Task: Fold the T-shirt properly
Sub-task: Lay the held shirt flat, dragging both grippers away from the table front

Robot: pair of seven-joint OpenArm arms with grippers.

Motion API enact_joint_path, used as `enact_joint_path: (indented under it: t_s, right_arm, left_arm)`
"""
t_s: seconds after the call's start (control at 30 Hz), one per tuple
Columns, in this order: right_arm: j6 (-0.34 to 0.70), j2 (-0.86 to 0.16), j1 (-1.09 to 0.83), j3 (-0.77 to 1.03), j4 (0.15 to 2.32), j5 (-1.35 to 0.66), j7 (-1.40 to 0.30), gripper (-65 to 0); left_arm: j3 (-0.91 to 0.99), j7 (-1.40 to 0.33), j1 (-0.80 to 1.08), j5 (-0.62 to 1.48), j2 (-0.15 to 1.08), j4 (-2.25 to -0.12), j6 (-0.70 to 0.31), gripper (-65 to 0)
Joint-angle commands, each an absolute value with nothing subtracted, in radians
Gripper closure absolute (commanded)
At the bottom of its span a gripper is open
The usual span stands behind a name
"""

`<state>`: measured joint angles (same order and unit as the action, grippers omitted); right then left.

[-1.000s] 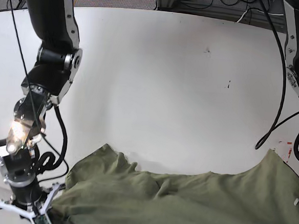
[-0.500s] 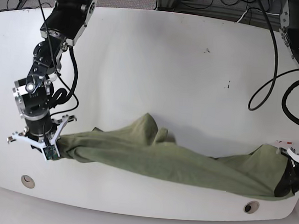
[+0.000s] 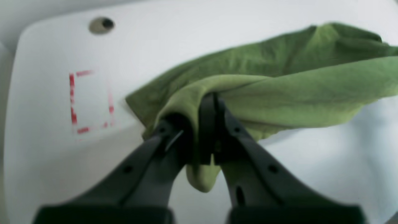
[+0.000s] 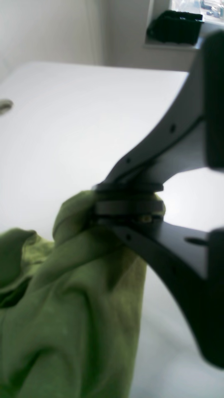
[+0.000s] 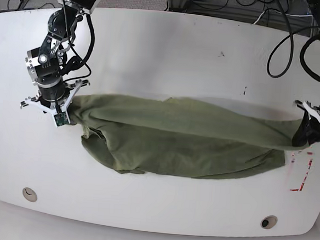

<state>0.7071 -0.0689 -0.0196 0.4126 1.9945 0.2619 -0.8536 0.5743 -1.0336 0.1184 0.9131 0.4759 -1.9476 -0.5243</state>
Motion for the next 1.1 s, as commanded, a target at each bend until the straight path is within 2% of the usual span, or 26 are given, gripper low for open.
enact_joint_path:
  t_s: [0.0, 0.2, 0.37, 0.5, 0.8, 1.07]
  right_arm:
    - [0.698, -0.079, -0.054, 0.426, 2.020, 0.269, -0.872, -0.2]
    - [0.698, -0.077, -0.147, 0.429, 2.020, 0.263, -0.894, -0.2]
    - [0.698, -0.073, -0.217, 0.423, 2.015, 0.262, -0.894, -0.2]
    - [0.698, -0.028, -0.259, 0.424, 2.014, 0.268, -0.894, -0.2]
    - [0.698, 0.010, -0.302, 0.427, 2.012, 0.271, -0.895, -0.2]
    - [0.698, 0.021, -0.326, 0.430, 2.012, 0.272, -0.924, -0.2]
  left_arm:
    - [0.605, -1.013, 0.182, 0.924, 0.498, -1.971, -0.524, 0.0]
    - [0.667, -1.013, 0.329, 0.924, 0.493, -1.971, -0.581, 0.0]
    - [0.737, -1.013, 0.426, 0.921, 0.450, -1.971, -0.590, 0.0]
    - [0.768, -1.012, 0.503, 0.920, 0.444, -1.969, -0.598, 0.0]
    - [0.763, -1.013, 0.604, 0.908, 0.443, -1.963, -0.644, 0.0]
    - [0.743, -1.015, 0.619, 0.802, 0.446, -1.963, -0.651, 0.0]
